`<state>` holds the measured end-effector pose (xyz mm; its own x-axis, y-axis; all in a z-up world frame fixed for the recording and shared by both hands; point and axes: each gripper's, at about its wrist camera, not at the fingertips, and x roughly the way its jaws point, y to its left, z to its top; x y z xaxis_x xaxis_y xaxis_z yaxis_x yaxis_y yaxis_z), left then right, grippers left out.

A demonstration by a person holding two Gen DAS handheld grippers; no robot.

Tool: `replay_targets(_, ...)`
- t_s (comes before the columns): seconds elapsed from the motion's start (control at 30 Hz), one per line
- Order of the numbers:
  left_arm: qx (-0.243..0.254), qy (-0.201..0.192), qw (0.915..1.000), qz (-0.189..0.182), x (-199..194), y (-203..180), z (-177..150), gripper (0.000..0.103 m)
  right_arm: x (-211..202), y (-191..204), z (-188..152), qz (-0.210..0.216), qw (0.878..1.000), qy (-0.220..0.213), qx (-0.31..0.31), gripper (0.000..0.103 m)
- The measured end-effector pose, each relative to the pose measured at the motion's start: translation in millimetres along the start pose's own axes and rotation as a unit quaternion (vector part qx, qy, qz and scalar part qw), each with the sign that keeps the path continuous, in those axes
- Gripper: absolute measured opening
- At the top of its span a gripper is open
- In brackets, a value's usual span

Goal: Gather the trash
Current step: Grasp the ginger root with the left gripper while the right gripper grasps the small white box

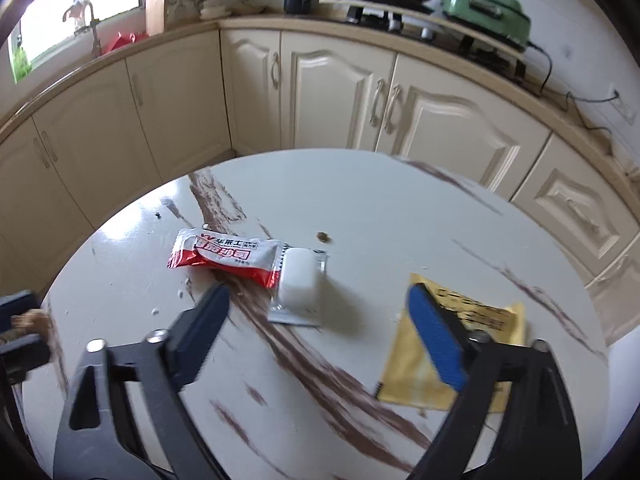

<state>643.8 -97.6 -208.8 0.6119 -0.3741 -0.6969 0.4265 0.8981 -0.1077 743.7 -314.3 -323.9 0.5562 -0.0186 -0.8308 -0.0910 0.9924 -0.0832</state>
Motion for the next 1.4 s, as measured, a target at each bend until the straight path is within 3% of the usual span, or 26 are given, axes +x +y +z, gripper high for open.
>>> replay_targets(0.03, -0.002, -0.001, 1.0, 0.002, -3.7, 2.9, -1.8, 0.021, 3.8, -0.2, 0.1, 0.005, 1.0, 0.005, 0.003, 0.068)
replay_targets(0.13, -0.007, -0.005, 0.9999, 0.006, -16.0, 8.3, -6.4, 0.021, 12.6, 0.2, -2.2, 0.008, 1.0, 0.014, 0.004, 0.06)
replay_targets(0.23, -0.011, -0.008, 0.9999, 0.006, -26.9, 9.5, -12.6, 0.021, 10.4, -5.1, -3.2, 0.026, 1.0, 0.011, 0.01, 0.031)
replay_targets(0.27, -0.012, -0.008, 0.9999, 0.006, -29.1, 10.1, -13.5, 0.021, 9.8, -6.2, -2.9, 0.029, 0.999, 0.012, 0.011, 0.026)
replay_targets(0.53, -0.021, -0.007, 0.9998, 0.001, -57.6, 12.0, -27.3, 0.021, -12.7, -15.9, -13.2, 0.022, 0.999, 0.004, 0.025, 0.026)
replay_targets(0.57, -0.023, -0.009, 0.9997, -0.001, -63.4, 11.9, -29.4, 0.021, -20.6, -16.4, -15.8, 0.021, 0.999, -0.001, 0.028, 0.02)
replay_targets(0.7, -0.026, -0.015, 0.9996, -0.006, -83.4, 14.0, -33.7, 0.021, -50.2, -15.5, -29.3, 0.02, 0.999, -0.005, 0.038, 0.018)
replay_targets(0.77, -0.024, -0.02, 0.9995, -0.011, -97.3, 11.3, -40.6, 0.021, -57.0, -14.9, -36.2, 0.02, 0.999, 0.003, 0.043, 0.001)
replay_targets(0.93, -0.021, -0.027, 0.9993, -0.014, -125.6, 10.1, -58.0, 0.021, -77.0, -7.6, -71.1, 0.028, 0.998, 0.006, 0.053, 0.005)
replay_targets(1.0, -0.022, -0.03, 0.9992, -0.013, -136.4, 8.8, -64.8, 0.021, -83.4, -6.3, -76.1, 0.015, 0.998, -0.013, 0.052, 0.033)
replay_targets(1.03, -0.024, -0.031, 0.9992, -0.012, -140.3, 8.6, -66.4, 0.021, -84.6, -6.5, -74.1, 0.014, 0.998, -0.022, 0.052, 0.054)
replay_targets(1.07, -0.025, -0.03, 0.9992, -0.011, -143.9, 7.7, -67.9, 0.021, -84.1, -6.4, -71.2, 0.008, 0.998, -0.03, 0.05, 0.06)
replay_targets(1.13, -0.024, -0.027, 0.9993, -0.007, -147.3, 7.3, -69.5, 0.021, -80.0, -6.7, -64.4, 0.008, 0.998, -0.033, 0.055, 0.057)
replay_targets(1.23, -0.027, -0.022, 0.9994, 0.0, -148.8, 9.1, -68.5, 0.021, -60.3, -6.6, -50.7, 0.021, 0.998, -0.016, 0.061, 0.04)
replay_targets(1.33, -0.031, -0.016, 0.9994, 0.004, -146.4, 13.6, -65.7, 0.021, -40.3, -1.6, -45.7, 0.018, 0.998, 0.008, 0.055, 0.033)
replay_targets(1.37, -0.032, -0.013, 0.9994, 0.004, -145.7, 15.1, -65.3, 0.021, -35.8, -1.1, -46.3, 0.016, 0.998, 0.014, 0.055, 0.021)
replay_targets(1.4, -0.032, -0.012, 0.9994, 0.005, -144.4, 16.2, -61.8, 0.021, -32.5, -0.6, -48.0, 0.017, 0.998, 0.018, 0.055, 0.022)
